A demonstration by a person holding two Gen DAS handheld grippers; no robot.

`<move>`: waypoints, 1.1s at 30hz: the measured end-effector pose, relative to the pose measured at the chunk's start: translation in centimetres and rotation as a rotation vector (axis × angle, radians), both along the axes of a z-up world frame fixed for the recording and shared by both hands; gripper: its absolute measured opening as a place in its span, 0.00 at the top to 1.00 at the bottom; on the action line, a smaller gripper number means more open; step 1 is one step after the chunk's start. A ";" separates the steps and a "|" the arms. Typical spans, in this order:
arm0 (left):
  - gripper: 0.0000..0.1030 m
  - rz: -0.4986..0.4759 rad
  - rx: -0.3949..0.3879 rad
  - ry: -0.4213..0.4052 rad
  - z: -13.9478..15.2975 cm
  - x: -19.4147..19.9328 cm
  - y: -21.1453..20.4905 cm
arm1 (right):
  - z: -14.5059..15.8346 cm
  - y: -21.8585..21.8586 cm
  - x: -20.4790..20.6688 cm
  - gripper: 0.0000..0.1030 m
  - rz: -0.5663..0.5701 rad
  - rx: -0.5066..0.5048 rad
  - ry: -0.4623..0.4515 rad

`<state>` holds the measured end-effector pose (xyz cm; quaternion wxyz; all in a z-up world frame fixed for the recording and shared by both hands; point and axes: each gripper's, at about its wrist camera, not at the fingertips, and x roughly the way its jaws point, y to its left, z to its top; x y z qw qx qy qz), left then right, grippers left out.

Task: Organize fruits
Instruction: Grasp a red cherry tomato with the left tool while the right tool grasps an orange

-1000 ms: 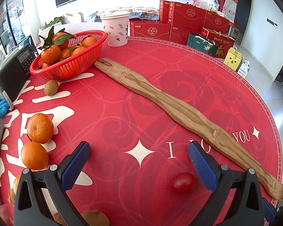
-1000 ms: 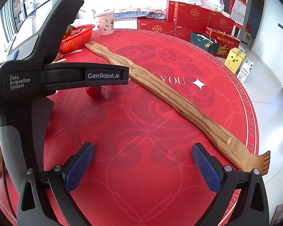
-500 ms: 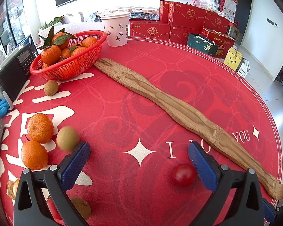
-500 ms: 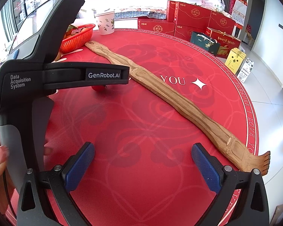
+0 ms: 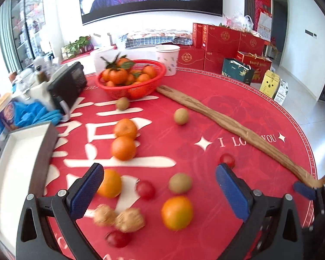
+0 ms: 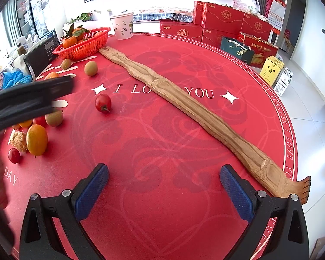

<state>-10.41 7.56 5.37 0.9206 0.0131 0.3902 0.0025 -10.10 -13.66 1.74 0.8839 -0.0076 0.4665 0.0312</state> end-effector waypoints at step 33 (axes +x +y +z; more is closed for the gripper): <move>0.77 0.086 -0.095 0.082 -4.6 -4.9 7.4 | 1.3 9.6 1.3 0.22 0.331 0.184 0.017</move>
